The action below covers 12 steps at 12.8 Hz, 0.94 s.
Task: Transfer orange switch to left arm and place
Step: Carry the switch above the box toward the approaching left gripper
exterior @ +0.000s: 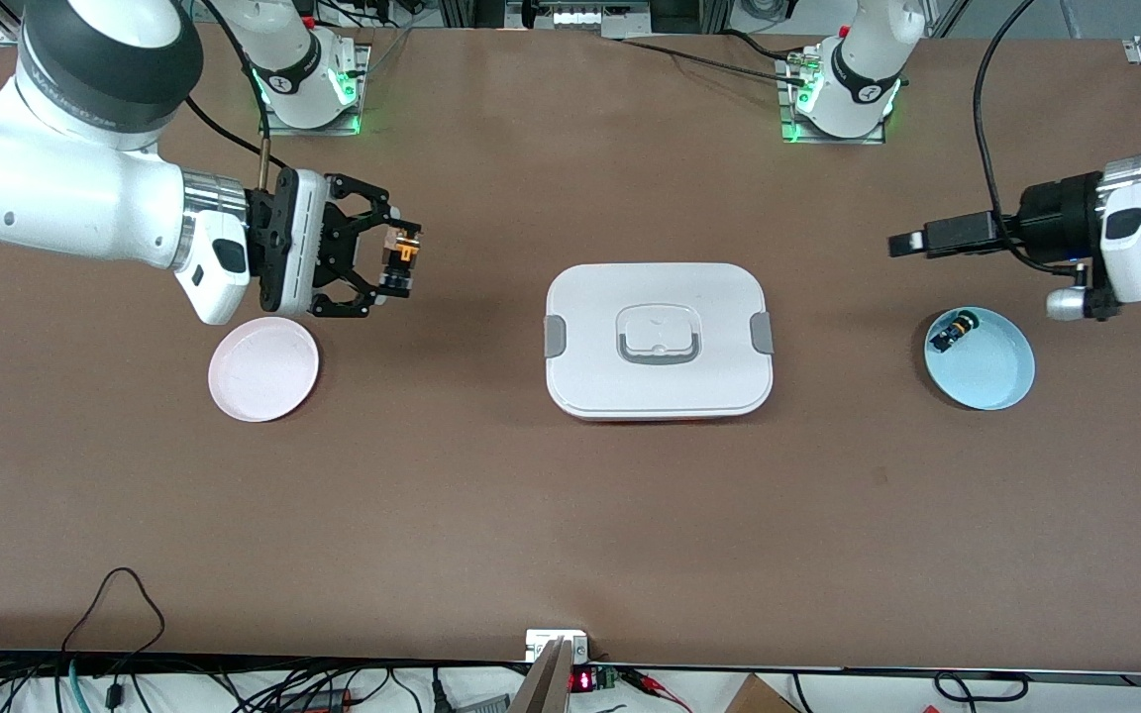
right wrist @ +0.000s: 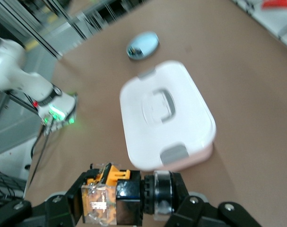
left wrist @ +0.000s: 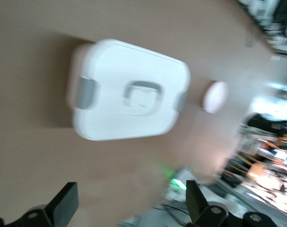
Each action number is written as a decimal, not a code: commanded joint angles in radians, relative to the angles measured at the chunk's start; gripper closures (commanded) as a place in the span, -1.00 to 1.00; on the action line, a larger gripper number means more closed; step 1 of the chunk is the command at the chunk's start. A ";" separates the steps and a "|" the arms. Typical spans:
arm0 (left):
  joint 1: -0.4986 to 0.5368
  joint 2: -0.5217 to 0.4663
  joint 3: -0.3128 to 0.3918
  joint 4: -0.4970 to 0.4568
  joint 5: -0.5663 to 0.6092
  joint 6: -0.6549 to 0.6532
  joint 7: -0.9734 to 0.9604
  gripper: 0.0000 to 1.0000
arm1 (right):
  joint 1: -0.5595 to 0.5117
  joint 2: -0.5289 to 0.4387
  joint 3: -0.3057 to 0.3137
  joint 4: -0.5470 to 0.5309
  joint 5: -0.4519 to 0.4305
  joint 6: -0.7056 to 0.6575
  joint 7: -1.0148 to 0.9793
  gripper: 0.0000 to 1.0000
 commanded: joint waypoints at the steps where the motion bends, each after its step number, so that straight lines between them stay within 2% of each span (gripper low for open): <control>1: -0.010 0.005 -0.014 -0.144 -0.345 -0.001 0.022 -1.00 | -0.013 0.015 0.003 -0.019 0.205 0.016 -0.180 0.61; 3: -0.020 0.015 -0.098 -0.169 -0.503 0.026 0.041 -1.00 | -0.001 0.044 0.003 -0.019 0.319 0.040 -0.283 0.61; 5: -0.028 0.016 -0.226 -0.168 -0.579 0.183 0.071 -1.00 | 0.052 0.077 0.005 -0.019 0.411 0.114 -0.335 0.60; 8: -0.031 0.032 -0.410 -0.165 -0.777 0.472 0.091 -1.00 | 0.134 0.106 0.005 -0.019 0.565 0.237 -0.391 0.60; 10: -0.045 0.051 -0.472 -0.166 -0.872 0.573 0.194 -1.00 | 0.151 0.111 0.003 -0.024 0.645 0.239 -0.391 0.60; 12: -0.048 0.052 -0.506 -0.165 -0.901 0.632 0.203 -1.00 | 0.151 0.112 0.005 -0.025 0.694 0.229 -0.392 0.60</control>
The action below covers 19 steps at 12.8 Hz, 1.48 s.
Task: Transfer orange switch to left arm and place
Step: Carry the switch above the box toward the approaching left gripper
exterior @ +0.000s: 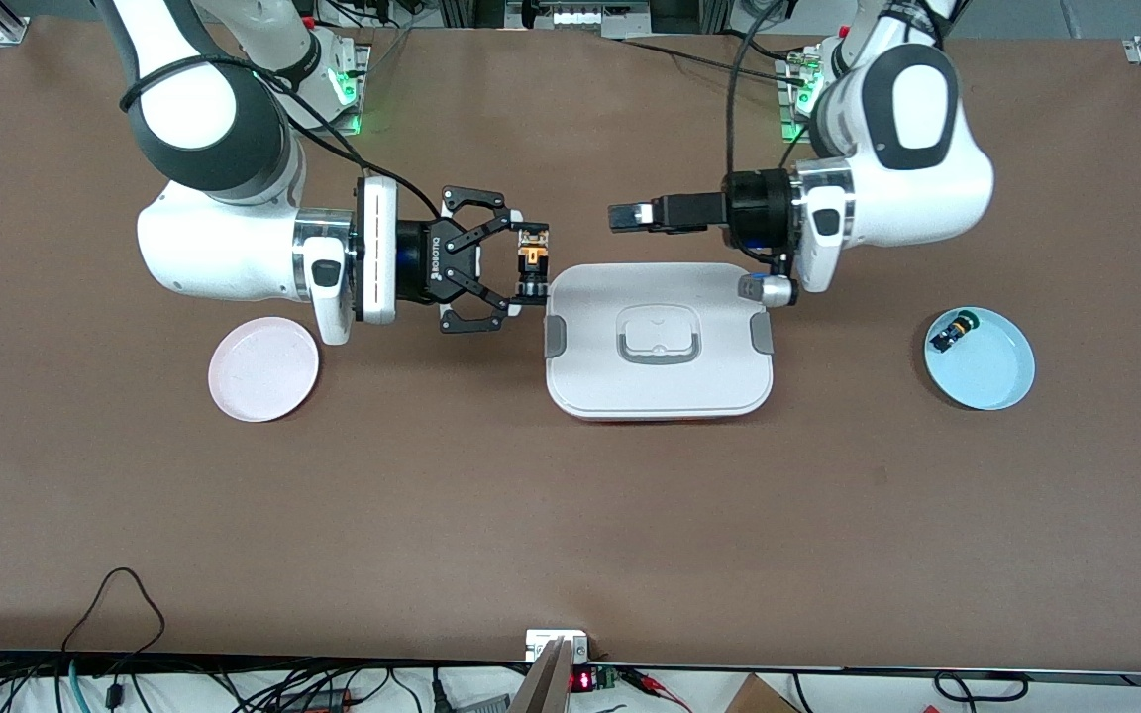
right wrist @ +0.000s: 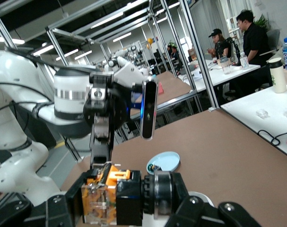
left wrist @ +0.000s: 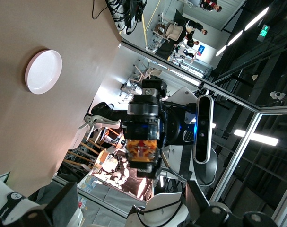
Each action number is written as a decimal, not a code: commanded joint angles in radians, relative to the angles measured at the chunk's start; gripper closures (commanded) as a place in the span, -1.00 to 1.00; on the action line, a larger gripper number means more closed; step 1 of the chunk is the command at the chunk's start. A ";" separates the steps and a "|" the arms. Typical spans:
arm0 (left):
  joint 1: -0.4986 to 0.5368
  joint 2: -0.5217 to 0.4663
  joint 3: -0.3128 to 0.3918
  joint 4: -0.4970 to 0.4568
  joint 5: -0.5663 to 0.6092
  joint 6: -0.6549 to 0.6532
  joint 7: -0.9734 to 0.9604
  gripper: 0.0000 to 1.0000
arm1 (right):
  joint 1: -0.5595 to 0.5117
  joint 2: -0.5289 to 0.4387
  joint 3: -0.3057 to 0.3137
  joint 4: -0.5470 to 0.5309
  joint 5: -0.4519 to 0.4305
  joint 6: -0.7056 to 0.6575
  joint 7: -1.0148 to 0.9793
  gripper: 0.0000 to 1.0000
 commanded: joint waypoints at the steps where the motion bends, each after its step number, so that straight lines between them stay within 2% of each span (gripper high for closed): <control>1: 0.002 0.010 -0.018 0.003 -0.043 0.045 0.045 -1.00 | -0.005 -0.005 -0.001 -0.009 0.082 -0.007 -0.023 0.60; 5: 0.000 0.018 -0.024 0.011 -0.123 0.059 0.051 -1.00 | 0.018 -0.005 -0.001 -0.009 0.162 -0.005 -0.023 0.60; 17: 0.002 0.023 -0.035 0.011 -0.148 0.062 0.051 -0.96 | 0.106 -0.006 -0.002 -0.013 0.167 0.068 0.018 0.61; 19: 0.002 0.024 -0.035 0.011 -0.148 0.062 0.051 -0.83 | 0.107 -0.008 -0.002 -0.021 0.165 0.068 0.019 0.61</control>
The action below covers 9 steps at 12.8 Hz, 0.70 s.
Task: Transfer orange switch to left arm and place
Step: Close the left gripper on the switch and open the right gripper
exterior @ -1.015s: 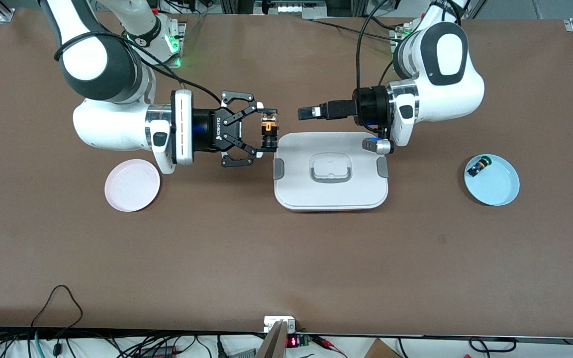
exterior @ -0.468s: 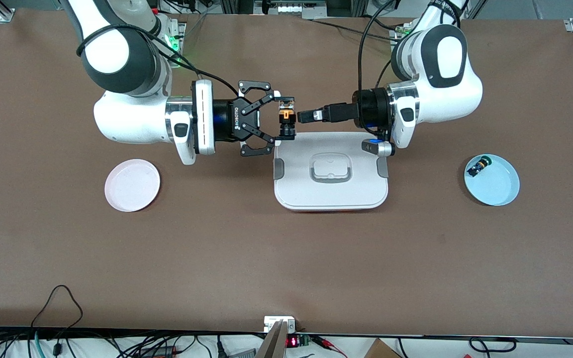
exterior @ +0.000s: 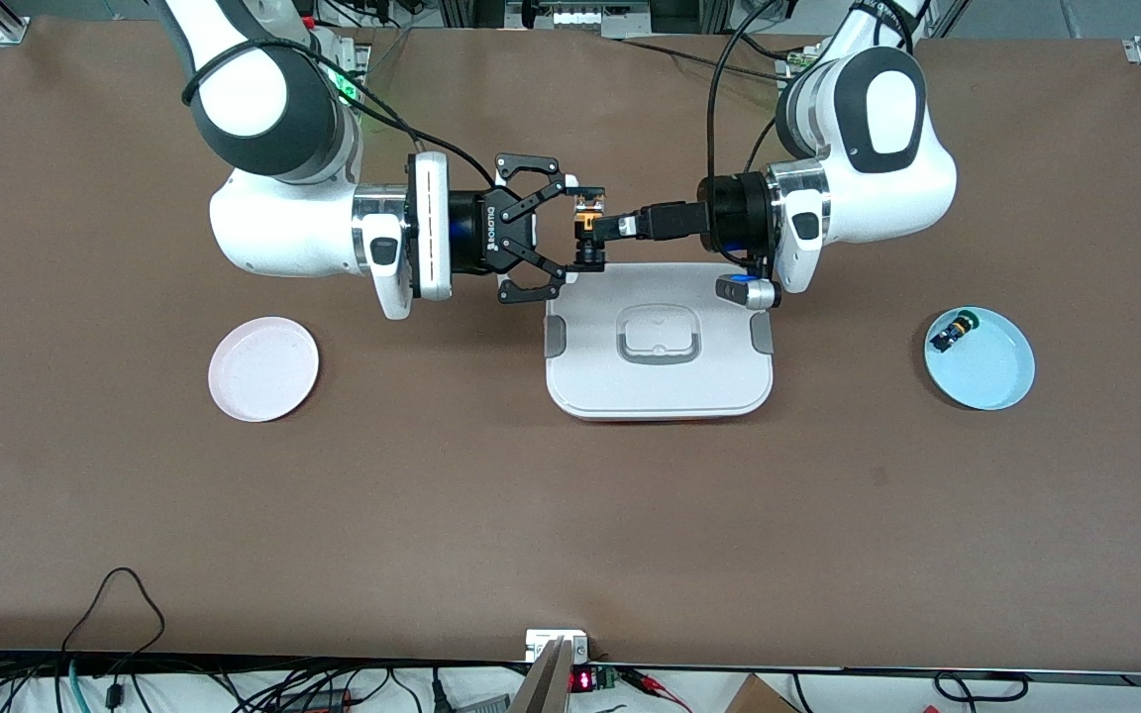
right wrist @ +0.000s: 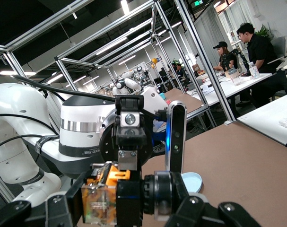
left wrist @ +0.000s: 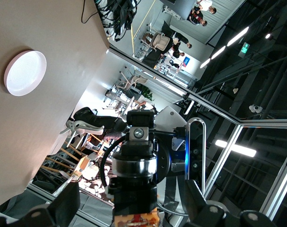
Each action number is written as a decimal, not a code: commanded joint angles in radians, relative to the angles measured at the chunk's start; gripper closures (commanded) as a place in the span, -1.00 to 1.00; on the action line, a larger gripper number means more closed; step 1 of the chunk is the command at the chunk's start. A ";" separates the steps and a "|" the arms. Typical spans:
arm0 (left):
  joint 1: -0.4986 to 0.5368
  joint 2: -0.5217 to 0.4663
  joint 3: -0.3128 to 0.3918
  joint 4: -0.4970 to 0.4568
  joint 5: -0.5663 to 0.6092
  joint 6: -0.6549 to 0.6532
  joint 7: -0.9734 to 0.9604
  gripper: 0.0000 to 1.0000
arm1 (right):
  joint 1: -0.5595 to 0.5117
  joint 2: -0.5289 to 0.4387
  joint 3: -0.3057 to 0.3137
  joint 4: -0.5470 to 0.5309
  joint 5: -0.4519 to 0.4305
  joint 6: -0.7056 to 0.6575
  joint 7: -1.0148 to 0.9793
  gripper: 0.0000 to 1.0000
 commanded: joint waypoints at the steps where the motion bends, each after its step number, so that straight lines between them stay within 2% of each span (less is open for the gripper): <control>1: 0.003 0.009 -0.011 0.009 -0.036 0.014 0.032 -0.60 | 0.011 -0.008 -0.002 -0.017 0.024 0.011 0.005 0.61; 2: 0.003 0.009 -0.011 0.009 -0.036 0.014 0.032 -0.29 | 0.011 -0.010 -0.002 -0.017 0.024 0.018 0.005 0.61; 4: 0.003 0.009 -0.011 0.005 -0.035 0.012 0.032 0.64 | 0.023 -0.013 -0.002 -0.023 0.023 0.034 0.005 0.61; 5: 0.003 0.008 -0.011 0.005 -0.035 0.012 0.034 1.00 | 0.025 -0.016 -0.002 -0.028 0.023 0.038 0.003 0.61; 9: 0.003 0.009 -0.011 -0.001 -0.035 0.012 0.072 1.00 | 0.024 -0.019 -0.002 -0.031 0.023 0.038 0.003 0.61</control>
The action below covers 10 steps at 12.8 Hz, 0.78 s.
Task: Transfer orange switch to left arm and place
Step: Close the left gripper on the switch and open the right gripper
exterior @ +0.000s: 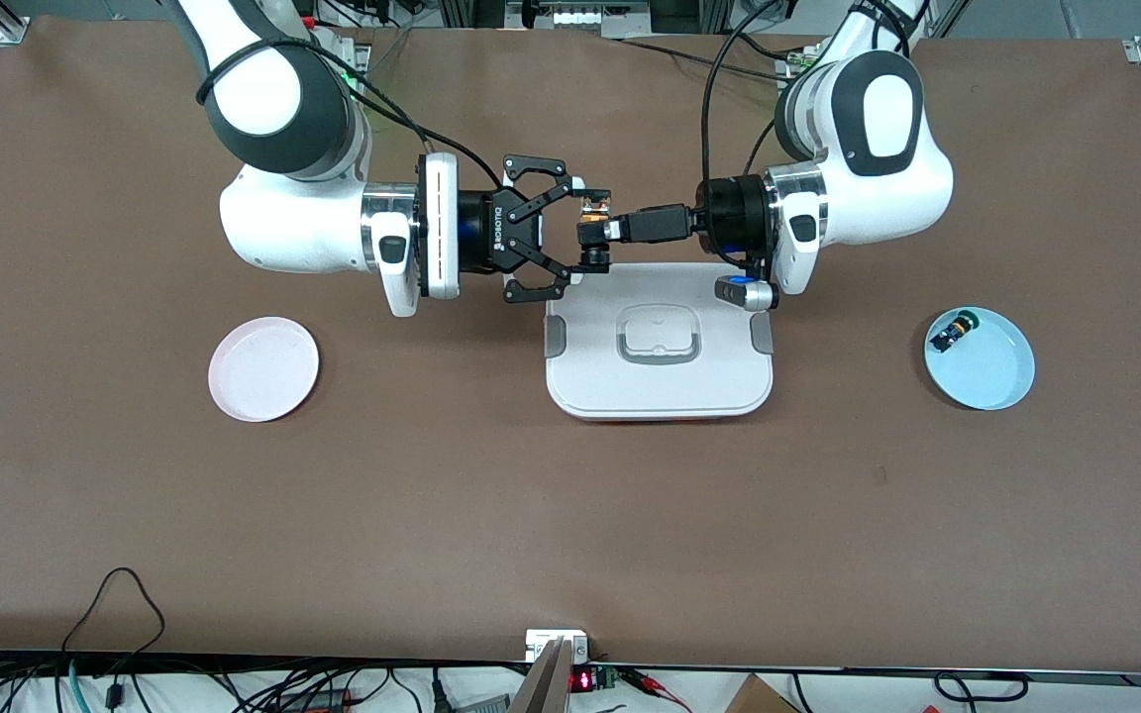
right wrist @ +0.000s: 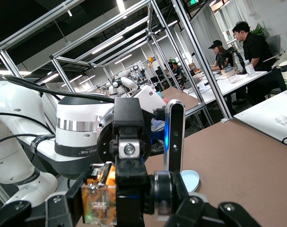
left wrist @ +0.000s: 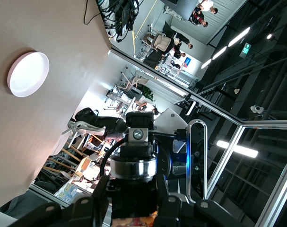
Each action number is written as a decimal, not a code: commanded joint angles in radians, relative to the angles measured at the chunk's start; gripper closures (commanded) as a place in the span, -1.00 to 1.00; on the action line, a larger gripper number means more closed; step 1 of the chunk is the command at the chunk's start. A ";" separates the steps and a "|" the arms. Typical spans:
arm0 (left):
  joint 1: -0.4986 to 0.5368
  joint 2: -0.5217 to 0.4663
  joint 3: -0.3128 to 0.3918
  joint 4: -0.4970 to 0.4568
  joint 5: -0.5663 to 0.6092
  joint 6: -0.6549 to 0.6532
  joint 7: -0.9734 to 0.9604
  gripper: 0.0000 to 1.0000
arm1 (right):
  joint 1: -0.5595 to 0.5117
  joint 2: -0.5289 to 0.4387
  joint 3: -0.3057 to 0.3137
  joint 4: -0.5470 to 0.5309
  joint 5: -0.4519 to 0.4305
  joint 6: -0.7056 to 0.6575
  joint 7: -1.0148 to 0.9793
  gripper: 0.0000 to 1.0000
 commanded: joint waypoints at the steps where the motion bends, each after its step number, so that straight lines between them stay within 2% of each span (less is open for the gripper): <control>1: 0.002 0.005 -0.010 0.006 -0.034 0.009 0.061 1.00 | 0.012 -0.017 -0.002 -0.028 0.017 0.010 0.007 0.57; 2: 0.002 0.005 -0.010 0.006 -0.034 0.011 0.061 1.00 | 0.010 -0.017 -0.002 -0.034 0.017 0.009 0.011 0.03; 3: 0.002 0.005 -0.010 0.006 -0.034 0.009 0.061 1.00 | 0.009 -0.024 -0.004 -0.043 0.018 0.009 0.038 -0.94; 4: 0.002 0.005 -0.010 0.006 -0.034 0.009 0.059 1.00 | 0.010 -0.038 -0.004 -0.047 0.017 0.009 0.080 -1.00; 7: 0.004 0.007 -0.010 0.006 -0.030 0.009 0.061 1.00 | 0.004 -0.057 -0.004 -0.050 0.017 0.007 0.122 -1.00; 10: 0.021 0.005 -0.007 -0.029 0.001 0.003 0.056 1.00 | -0.025 -0.101 -0.005 -0.114 0.001 0.000 0.143 -1.00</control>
